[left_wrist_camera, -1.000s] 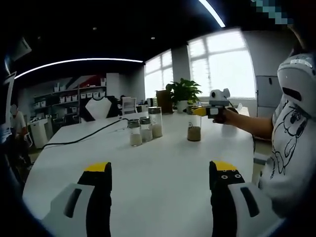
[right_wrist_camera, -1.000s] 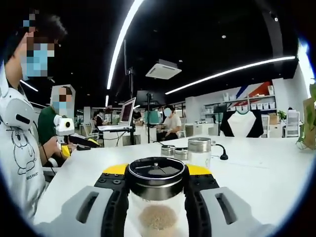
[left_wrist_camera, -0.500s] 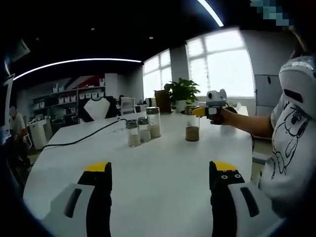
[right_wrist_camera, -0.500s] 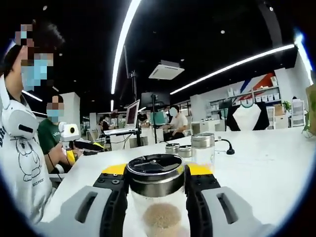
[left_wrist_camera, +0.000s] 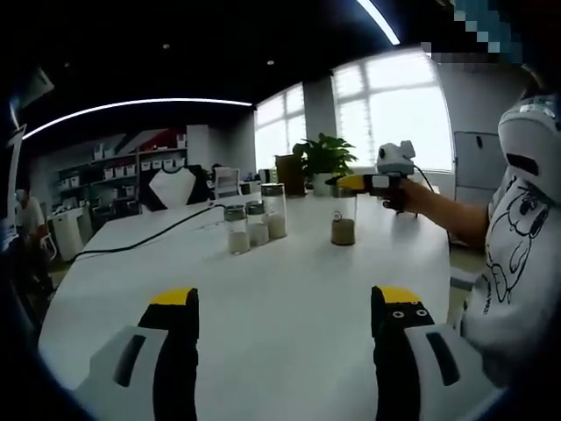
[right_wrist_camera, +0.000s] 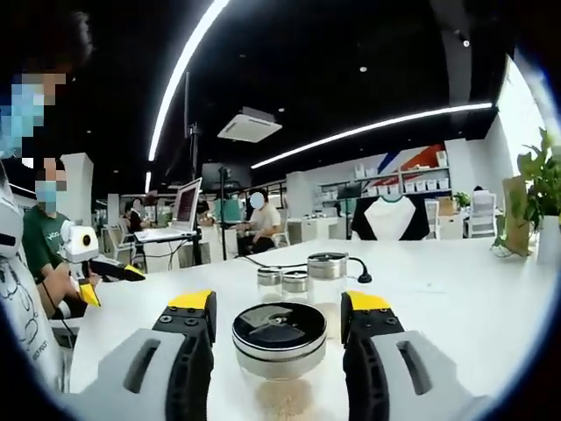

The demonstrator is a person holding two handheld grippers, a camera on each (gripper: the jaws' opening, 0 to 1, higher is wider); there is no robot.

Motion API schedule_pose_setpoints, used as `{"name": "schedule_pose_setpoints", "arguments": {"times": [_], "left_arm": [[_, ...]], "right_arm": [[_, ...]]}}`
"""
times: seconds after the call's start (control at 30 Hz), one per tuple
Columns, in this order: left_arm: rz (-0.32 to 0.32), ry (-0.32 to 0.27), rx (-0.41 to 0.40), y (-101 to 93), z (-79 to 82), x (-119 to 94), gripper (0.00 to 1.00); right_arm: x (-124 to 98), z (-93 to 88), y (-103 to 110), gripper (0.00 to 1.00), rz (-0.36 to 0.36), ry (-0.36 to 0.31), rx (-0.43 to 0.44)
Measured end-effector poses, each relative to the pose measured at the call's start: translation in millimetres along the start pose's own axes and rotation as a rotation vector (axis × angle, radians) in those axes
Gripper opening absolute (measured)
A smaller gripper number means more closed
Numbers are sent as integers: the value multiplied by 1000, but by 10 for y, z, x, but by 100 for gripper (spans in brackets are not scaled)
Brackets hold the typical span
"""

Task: Rotate the seasoning bottle until the label or dispensing opening points toward the visible target arrow and the bottle remains upright within the marked orientation range

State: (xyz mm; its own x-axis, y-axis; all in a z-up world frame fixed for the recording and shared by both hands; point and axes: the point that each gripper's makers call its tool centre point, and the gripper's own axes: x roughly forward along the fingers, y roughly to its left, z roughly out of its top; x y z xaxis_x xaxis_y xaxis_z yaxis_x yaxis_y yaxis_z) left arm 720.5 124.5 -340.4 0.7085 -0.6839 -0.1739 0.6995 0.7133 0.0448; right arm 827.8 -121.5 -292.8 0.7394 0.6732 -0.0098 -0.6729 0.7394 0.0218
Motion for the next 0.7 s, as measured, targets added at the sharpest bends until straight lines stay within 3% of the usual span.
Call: {"name": "schedule_pose_setpoints", "arguments": {"times": [0.07,0.1,0.13,0.37,0.7], "left_arm": [[-2,-7,0,-4,19,-9,85],[-2,-8,0,-2,20,-12,85],[-1,-7,0,0,17,-13,85],[1,1,-5,21,-16,4,85],[-3,6,-9,19,-40,8,84]], "right_arm": [[11,-34,-10,48,-2,18,-15],[3,-104,-19,42,6,64,-48],[21,-24,-41,42,-5,24,-40],[-24,0,-30,41,24,55,-42],[2,-21,37,41,94,43,-43]]}}
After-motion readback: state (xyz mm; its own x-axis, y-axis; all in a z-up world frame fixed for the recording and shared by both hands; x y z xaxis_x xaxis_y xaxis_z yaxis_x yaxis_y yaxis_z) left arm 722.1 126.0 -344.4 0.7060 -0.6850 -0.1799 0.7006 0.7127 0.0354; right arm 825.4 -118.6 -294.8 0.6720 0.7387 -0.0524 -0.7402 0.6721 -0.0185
